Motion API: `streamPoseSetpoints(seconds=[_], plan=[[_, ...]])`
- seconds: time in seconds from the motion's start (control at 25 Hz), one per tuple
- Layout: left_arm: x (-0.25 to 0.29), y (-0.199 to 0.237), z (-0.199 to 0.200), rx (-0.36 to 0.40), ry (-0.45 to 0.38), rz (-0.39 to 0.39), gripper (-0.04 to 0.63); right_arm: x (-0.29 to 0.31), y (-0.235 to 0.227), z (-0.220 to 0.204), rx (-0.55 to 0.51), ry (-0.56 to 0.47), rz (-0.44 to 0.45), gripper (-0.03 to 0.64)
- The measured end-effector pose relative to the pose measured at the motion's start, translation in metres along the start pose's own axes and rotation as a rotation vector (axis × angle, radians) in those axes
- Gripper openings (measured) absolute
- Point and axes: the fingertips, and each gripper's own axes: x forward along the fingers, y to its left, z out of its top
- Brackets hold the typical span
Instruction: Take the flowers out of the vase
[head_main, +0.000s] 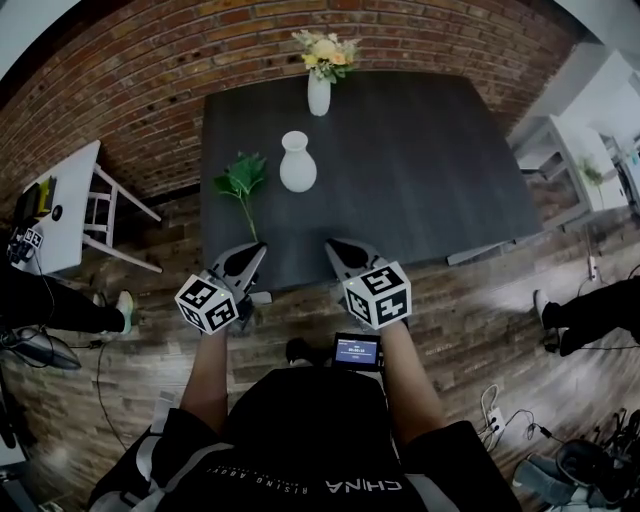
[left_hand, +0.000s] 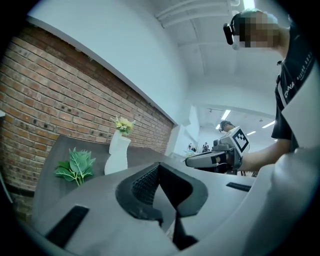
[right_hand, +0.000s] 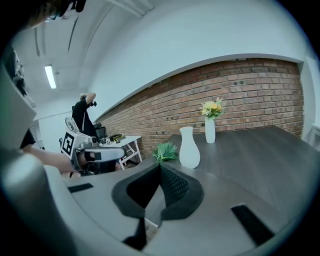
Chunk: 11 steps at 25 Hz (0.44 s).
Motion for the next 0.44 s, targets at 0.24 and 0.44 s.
streamPoseSetpoints(seconds=[0.24,0.44], plan=[[0.013,0.003,-0.002,0.008,0.034,0.071,0.003,-0.007,-0.012,0.008,0.030,-0.031,0.037,0.006],[0.021,-0.002,0.000,-0.010,0.044,0.067,0.003,-0.010,-0.017,0.013,0.012,-0.030,0.053,0.006]])
